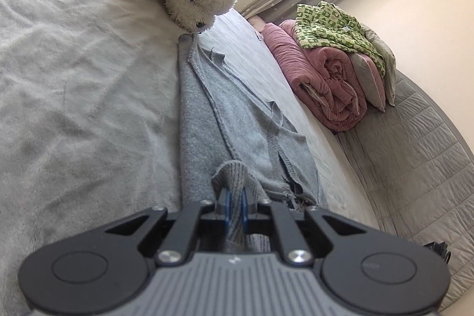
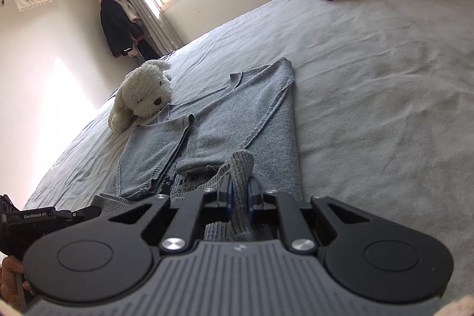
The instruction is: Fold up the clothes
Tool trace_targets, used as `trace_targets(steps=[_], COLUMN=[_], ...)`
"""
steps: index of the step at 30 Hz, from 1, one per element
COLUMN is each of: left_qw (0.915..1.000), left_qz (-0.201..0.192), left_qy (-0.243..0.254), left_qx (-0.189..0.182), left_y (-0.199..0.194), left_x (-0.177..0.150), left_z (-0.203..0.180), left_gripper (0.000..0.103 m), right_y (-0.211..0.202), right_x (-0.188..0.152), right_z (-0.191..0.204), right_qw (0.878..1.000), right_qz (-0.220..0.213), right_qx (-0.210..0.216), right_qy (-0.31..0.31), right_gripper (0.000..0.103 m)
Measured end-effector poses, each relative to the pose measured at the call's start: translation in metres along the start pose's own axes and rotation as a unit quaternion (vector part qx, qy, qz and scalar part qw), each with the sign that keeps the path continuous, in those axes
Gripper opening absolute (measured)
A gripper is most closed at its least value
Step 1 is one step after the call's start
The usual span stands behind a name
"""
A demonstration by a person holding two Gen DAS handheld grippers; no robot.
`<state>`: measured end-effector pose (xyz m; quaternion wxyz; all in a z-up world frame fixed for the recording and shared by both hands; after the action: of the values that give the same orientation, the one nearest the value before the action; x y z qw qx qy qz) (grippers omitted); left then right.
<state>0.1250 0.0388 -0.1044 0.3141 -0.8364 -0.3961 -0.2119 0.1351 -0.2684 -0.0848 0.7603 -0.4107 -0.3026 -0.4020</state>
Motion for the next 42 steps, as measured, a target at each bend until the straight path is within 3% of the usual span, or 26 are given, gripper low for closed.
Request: trace_targets(steps=[3, 6, 8, 13, 18, 21, 24, 36, 41, 42], left_qw=[0.9999, 0.9992, 0.9983, 0.9958, 0.9958, 0.9947, 0.9949, 0.9976, 0.9999, 0.9997], left_qz=[0.000, -0.006, -0.005, -0.007, -0.010, -0.006, -0.016, -0.009, -0.014, -0.018], left_qy=[0.004, 0.017, 0.026, 0.050, 0.074, 0.084, 0.061, 0.047, 0.006, -0.006], left_qx=[0.011, 0.036, 0.053, 0.076, 0.053, 0.060, 0.078, 0.049, 0.001, -0.015], left_y=[-0.004, -0.015, -0.024, -0.047, -0.056, -0.053, -0.046, 0.002, 0.003, 0.001], left_x=[0.002, 0.008, 0.009, 0.010, 0.004, -0.001, 0.003, 0.003, 0.002, 0.003], left_z=[-0.002, -0.005, -0.006, -0.012, -0.029, -0.028, -0.018, -0.022, -0.019, -0.020], left_gripper=[0.011, 0.022, 0.024, 0.024, 0.024, 0.025, 0.036, 0.033, 0.012, 0.012], right_y=[-0.003, -0.011, -0.018, -0.036, -0.051, -0.054, -0.056, -0.050, -0.046, -0.046], right_x=[0.001, 0.006, 0.011, 0.014, 0.014, 0.009, 0.004, 0.000, 0.002, 0.002], right_z=[0.000, 0.004, 0.006, 0.009, 0.026, 0.034, 0.039, 0.035, 0.025, 0.024], right_qw=[1.000, 1.000, 1.000, 0.999, 0.997, 0.997, 0.997, 0.998, 0.998, 0.998], right_qz=[-0.001, -0.003, -0.006, -0.002, -0.011, -0.005, 0.003, 0.014, 0.015, 0.014], right_qx=[-0.006, -0.012, -0.017, -0.035, -0.031, -0.030, -0.032, -0.030, -0.036, -0.038], right_qy=[-0.003, -0.011, -0.020, -0.036, -0.065, -0.074, -0.077, -0.059, -0.055, -0.053], right_gripper=[0.017, 0.026, 0.036, 0.037, 0.037, 0.037, 0.037, 0.037, 0.037, 0.037])
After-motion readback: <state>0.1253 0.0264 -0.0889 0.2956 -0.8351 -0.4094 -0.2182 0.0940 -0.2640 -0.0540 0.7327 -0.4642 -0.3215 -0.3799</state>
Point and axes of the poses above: each gripper's, at about its wrist camera, not at the fingertips, and y roughly the way its jaws point, z to its left, x to its top, the point moved 9 cm from there along y, roughly the way its jaws point, and after that the axes turned 9 degrees about -z, right-handed, at the moved point
